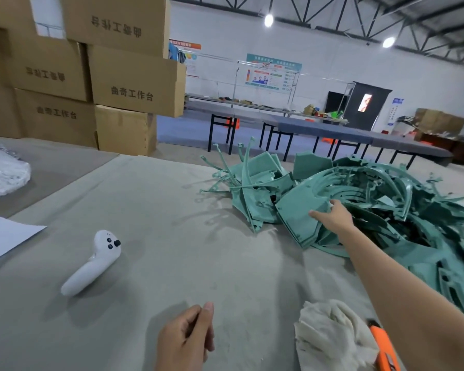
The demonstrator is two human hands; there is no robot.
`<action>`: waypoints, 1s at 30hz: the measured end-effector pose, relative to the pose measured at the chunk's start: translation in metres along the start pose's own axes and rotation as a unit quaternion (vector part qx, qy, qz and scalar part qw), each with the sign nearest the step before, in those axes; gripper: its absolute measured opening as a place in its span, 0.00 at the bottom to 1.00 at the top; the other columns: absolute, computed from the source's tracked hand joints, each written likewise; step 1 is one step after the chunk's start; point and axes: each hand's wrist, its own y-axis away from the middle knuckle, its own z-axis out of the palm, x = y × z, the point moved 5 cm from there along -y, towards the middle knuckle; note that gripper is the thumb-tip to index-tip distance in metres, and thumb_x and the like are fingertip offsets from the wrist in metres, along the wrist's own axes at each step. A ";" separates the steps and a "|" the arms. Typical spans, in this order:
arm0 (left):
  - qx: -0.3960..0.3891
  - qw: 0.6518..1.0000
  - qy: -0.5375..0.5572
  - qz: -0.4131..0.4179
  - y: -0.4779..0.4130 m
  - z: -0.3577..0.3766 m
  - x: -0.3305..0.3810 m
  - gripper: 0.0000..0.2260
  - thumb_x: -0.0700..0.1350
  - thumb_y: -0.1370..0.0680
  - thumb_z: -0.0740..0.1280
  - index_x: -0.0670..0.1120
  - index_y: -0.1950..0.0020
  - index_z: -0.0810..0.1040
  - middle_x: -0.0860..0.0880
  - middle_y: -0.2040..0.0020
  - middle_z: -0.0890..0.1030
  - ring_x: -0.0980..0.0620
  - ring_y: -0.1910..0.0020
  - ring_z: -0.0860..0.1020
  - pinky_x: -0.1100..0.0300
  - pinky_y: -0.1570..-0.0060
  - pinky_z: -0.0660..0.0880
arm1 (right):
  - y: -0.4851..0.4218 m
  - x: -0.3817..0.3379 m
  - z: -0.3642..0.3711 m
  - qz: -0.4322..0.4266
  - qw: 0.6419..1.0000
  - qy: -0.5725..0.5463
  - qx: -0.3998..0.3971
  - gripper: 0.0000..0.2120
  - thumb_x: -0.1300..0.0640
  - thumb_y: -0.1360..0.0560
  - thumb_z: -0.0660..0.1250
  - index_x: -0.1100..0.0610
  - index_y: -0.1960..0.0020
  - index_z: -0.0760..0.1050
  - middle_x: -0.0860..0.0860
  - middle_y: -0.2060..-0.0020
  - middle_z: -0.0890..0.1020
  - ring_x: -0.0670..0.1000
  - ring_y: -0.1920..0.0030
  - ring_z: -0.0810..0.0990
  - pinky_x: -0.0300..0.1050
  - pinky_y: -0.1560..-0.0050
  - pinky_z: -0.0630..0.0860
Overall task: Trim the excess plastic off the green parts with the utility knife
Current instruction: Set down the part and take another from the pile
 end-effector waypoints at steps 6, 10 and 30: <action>-0.002 1.000 -0.023 0.001 -0.004 0.001 -0.006 0.24 0.41 0.22 0.68 0.44 0.79 0.70 0.43 0.81 0.72 0.52 0.81 0.69 0.64 0.76 0.63 | -0.026 -0.011 0.024 -0.039 0.982 0.178 0.045 0.39 0.46 0.27 0.74 0.58 0.24 0.60 0.62 0.28 0.65 0.63 0.28 0.65 0.62 0.32 0.67; 0.010 0.999 -0.031 0.010 -0.005 -0.002 -0.007 0.24 0.42 0.23 0.69 0.46 0.79 0.69 0.44 0.81 0.71 0.54 0.80 0.69 0.62 0.75 0.63 | -0.028 -0.018 0.019 -0.066 0.970 0.220 0.085 0.30 0.49 0.30 0.77 0.59 0.33 0.71 0.62 0.37 0.73 0.62 0.34 0.71 0.59 0.35 0.69; -0.067 0.977 0.154 -0.134 -0.006 0.008 -0.003 0.23 0.53 0.17 0.54 0.37 0.56 0.79 0.39 0.66 0.82 0.48 0.78 0.74 0.63 0.80 0.68 | 0.207 -0.073 -0.017 -0.482 0.869 0.040 0.105 0.13 0.71 0.33 0.77 0.62 0.52 0.81 0.51 0.63 0.76 0.50 0.65 0.74 0.40 0.62 0.71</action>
